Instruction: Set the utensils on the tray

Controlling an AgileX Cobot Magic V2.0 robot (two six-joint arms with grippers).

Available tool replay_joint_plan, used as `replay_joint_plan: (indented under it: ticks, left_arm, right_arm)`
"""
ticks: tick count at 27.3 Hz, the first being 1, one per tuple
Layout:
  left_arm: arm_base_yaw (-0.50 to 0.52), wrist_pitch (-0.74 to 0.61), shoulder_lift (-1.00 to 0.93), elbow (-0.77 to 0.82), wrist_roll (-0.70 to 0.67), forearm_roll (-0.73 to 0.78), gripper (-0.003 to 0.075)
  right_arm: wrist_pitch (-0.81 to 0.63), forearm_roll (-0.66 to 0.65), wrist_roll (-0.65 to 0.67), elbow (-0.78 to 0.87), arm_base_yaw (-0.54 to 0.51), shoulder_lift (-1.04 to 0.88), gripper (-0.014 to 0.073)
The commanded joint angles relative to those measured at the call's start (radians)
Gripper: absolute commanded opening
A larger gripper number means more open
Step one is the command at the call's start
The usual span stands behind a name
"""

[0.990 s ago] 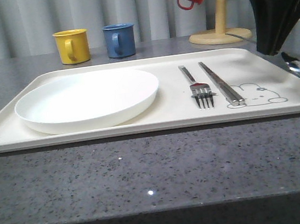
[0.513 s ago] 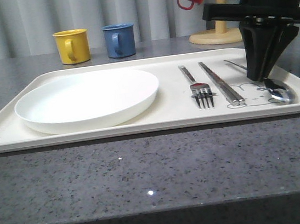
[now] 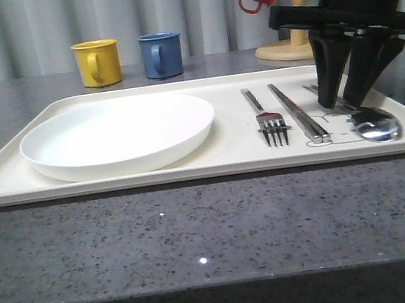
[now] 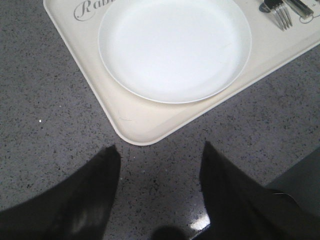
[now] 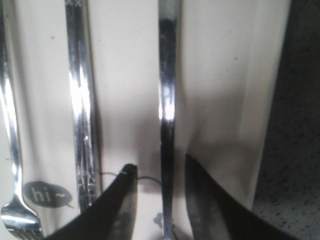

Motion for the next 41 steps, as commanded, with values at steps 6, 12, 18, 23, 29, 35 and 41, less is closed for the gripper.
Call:
replay_joint_plan:
  ticks: [6, 12, 18, 23, 29, 35, 41]
  left_arm:
    - [-0.008, -0.064, -0.004, -0.026, -0.011, 0.000, 0.0368]
    - [-0.008, -0.064, -0.004, -0.026, -0.011, 0.000, 0.0368]
    - [-0.008, -0.064, -0.004, -0.026, -0.011, 0.000, 0.0368]
    - [-0.008, -0.064, -0.004, -0.026, -0.011, 0.000, 0.0368]
    - [-0.008, -0.064, -0.004, -0.026, -0.011, 0.000, 0.0368]
    - [-0.008, -0.064, -0.004, -0.026, -0.011, 0.000, 0.0368]
    - [-0.008, -0.081, -0.004, -0.026, -0.011, 0.000, 0.0368]
  right_arm:
    - [-0.045, -0.066, -0.086, -0.028, 0.008, -0.123, 0.0308]
    - [-0.081, -0.114, -0.146, 0.004, 0.067, -0.247, 0.0308]
    - [-0.100, -0.204, -0.165, 0.094, 0.160, -0.403, 0.0308]
    - [-0.108, -0.233, -0.165, 0.175, 0.220, -0.539, 0.0308]
    - [-0.127, -0.232, -0.165, 0.285, 0.254, -0.732, 0.0308]
    - [-0.130, -0.232, -0.165, 0.389, 0.254, -0.911, 0.0308]
    - [-0.125, -0.224, -0.163, 0.504, 0.254, -1.104, 0.0308]
